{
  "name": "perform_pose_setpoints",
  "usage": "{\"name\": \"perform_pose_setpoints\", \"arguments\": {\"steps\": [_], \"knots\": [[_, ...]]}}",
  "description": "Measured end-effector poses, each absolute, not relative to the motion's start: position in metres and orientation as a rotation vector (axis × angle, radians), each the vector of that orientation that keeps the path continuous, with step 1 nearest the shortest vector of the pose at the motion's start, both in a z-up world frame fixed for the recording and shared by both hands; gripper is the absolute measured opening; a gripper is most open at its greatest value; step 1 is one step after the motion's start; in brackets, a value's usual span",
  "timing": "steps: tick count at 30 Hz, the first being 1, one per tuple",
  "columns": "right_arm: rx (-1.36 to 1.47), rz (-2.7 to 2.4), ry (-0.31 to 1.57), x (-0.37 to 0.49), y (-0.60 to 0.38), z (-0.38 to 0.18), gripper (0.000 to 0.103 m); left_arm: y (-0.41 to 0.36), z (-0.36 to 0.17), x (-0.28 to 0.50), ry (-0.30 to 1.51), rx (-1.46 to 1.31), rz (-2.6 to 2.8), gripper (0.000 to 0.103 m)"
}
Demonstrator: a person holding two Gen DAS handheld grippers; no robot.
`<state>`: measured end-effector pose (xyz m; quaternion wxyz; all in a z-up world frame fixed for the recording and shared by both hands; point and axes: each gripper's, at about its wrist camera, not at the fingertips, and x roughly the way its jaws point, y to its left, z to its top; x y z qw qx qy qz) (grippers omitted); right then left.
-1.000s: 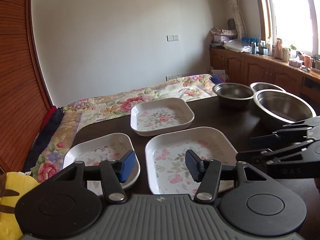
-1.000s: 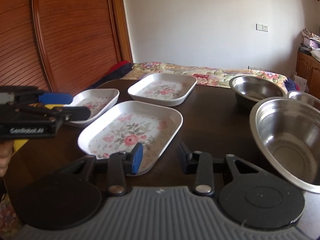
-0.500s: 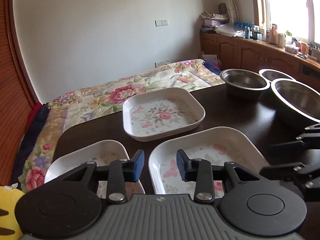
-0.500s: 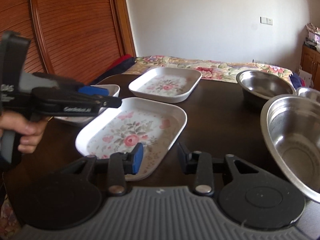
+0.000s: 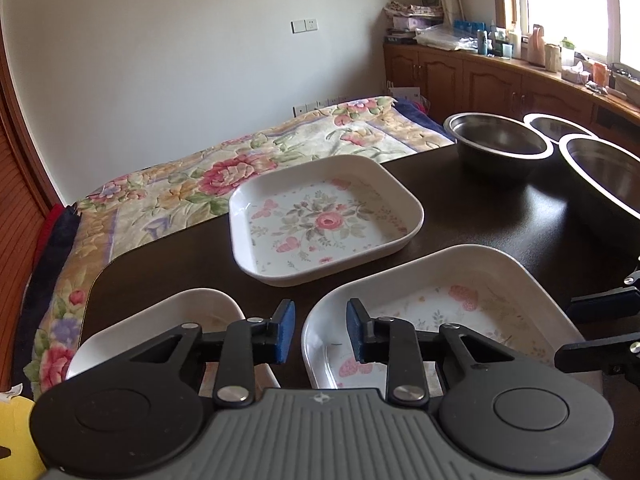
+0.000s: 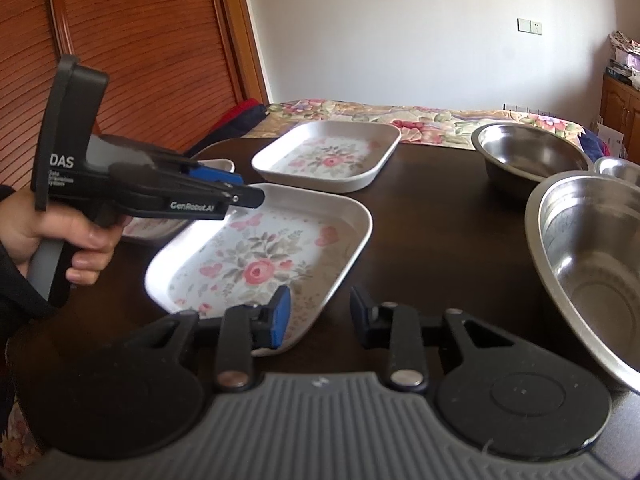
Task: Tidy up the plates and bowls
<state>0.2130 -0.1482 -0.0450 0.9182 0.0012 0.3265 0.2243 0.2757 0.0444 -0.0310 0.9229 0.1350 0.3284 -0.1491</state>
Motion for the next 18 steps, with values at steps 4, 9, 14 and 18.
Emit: {"name": "perform_pose_setpoints", "arguments": {"steps": [4, 9, 14, 18], "knots": [[-0.004, 0.461, 0.673, 0.215, -0.1454, -0.0462, 0.025, 0.0433, -0.0337, 0.2781, 0.685, 0.286, -0.309, 0.031], [0.011, 0.458, 0.689, 0.2182, -0.146, -0.05, 0.018, 0.0438, -0.035, 0.2805, 0.693, 0.278, -0.316, 0.021], [0.025, 0.446, 0.689, 0.2189, -0.1475, -0.0514, 0.018, 0.0433, -0.0369, 0.2792, 0.683, 0.266, -0.316, 0.019], [0.054, 0.43, 0.694, 0.2212, -0.1515, -0.0519, 0.015, 0.0451, -0.0354, 0.2752, 0.679, 0.247, -0.319, 0.016]]}}
